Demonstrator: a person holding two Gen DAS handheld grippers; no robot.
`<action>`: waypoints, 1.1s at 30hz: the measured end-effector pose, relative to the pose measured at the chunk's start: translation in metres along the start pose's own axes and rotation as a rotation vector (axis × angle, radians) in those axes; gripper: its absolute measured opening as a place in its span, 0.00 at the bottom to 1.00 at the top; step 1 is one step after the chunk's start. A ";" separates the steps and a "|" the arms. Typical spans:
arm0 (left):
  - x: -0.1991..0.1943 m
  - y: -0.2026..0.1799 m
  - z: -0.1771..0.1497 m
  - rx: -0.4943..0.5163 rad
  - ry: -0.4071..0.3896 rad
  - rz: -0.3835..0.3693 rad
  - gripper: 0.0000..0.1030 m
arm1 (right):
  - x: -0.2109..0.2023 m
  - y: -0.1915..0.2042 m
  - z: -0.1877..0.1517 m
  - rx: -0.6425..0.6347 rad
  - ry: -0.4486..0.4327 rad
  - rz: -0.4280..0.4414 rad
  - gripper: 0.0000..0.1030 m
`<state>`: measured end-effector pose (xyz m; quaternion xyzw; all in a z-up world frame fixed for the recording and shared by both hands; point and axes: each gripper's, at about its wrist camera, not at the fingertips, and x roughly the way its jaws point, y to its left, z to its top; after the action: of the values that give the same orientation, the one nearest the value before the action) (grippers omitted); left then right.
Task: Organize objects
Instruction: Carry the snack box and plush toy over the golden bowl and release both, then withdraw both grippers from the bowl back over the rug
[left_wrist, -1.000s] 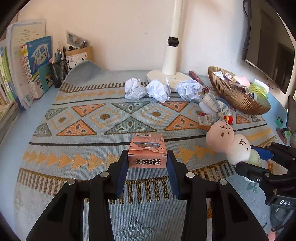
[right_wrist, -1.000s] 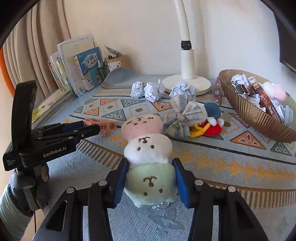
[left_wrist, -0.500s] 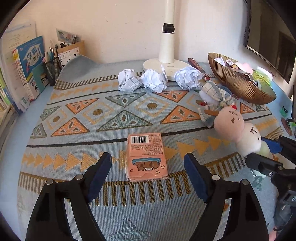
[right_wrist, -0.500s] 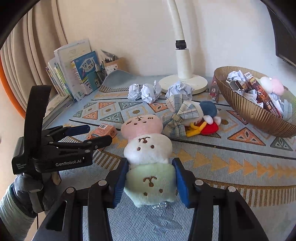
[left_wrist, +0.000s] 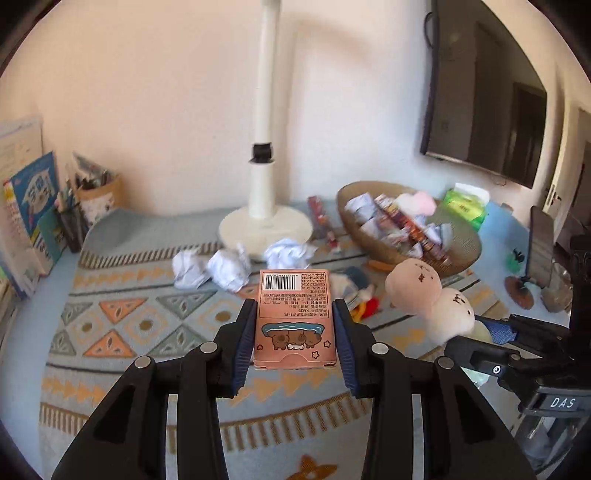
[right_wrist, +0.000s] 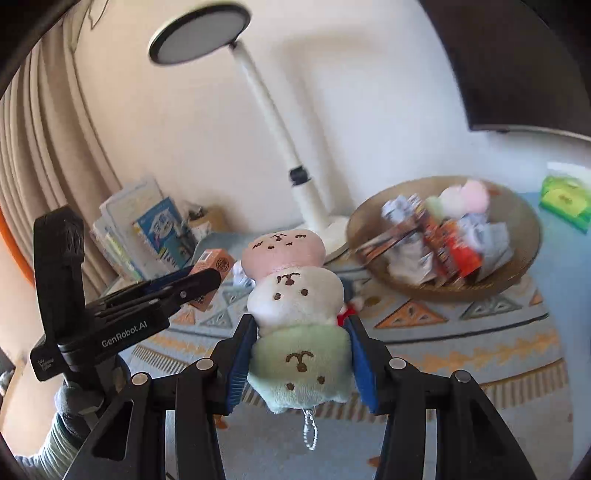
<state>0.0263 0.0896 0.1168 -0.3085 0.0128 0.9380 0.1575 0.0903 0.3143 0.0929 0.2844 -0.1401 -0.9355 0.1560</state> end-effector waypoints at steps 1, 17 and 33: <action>0.004 -0.012 0.013 0.004 -0.016 -0.032 0.36 | -0.010 -0.010 0.013 0.016 -0.039 -0.036 0.47; 0.102 -0.056 0.102 -0.096 -0.015 -0.218 0.82 | 0.017 -0.113 0.079 0.135 -0.037 -0.283 0.73; 0.002 0.124 -0.055 -0.288 0.038 0.223 0.99 | 0.086 0.023 -0.051 -0.034 0.225 -0.124 0.85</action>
<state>0.0191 -0.0340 0.0617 -0.3421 -0.0843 0.9358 0.0063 0.0570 0.2525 0.0183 0.3932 -0.0881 -0.9077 0.1174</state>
